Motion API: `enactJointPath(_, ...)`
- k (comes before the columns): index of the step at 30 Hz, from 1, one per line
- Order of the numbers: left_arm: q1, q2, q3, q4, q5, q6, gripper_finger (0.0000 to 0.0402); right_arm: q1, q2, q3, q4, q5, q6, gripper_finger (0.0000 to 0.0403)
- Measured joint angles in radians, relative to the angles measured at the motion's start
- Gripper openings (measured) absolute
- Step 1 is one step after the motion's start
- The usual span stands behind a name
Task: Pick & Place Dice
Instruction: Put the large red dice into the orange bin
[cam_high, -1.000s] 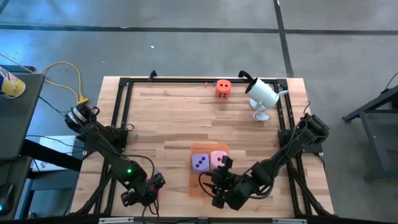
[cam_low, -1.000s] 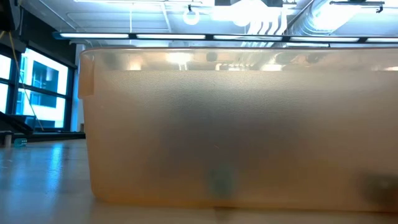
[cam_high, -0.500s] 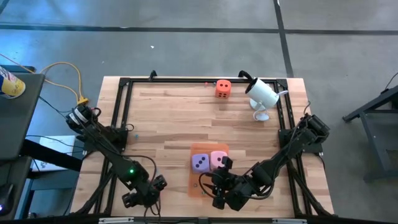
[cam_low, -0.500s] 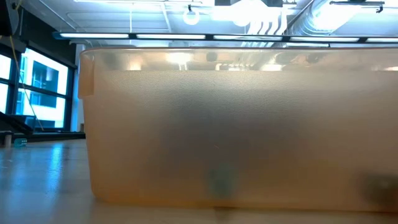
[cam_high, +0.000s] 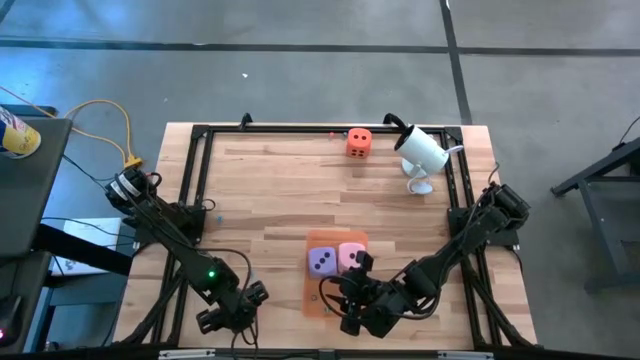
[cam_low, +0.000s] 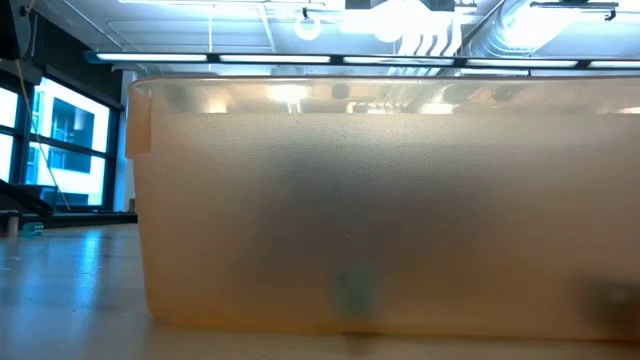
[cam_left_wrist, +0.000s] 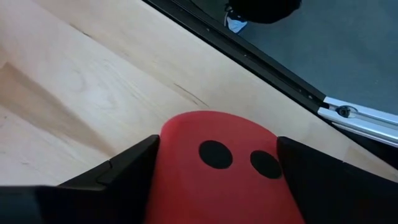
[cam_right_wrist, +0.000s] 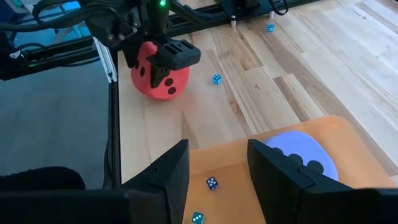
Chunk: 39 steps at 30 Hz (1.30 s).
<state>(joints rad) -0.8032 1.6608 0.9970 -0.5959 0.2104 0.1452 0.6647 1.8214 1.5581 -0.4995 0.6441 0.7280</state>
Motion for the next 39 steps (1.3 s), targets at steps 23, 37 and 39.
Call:
enactJointPath(23, -0.015, -0.004, -0.001, 0.004, -0.057, -0.032, 0.0298, 0.0, 0.0, 0.0, 0.003, -0.001, -0.001, 0.0151)
enactJointPath(37, -0.012, -0.022, -0.005, -0.025, -0.077, -0.056, 0.031, 0.001, 0.0, 0.0, 0.003, -0.001, -0.023, 0.0151)
enactJointPath(39, -0.012, -0.022, -0.005, -0.025, -0.077, -0.051, 0.031, 0.001, 0.0, 0.0, 0.003, -0.003, -0.023, 0.0151)
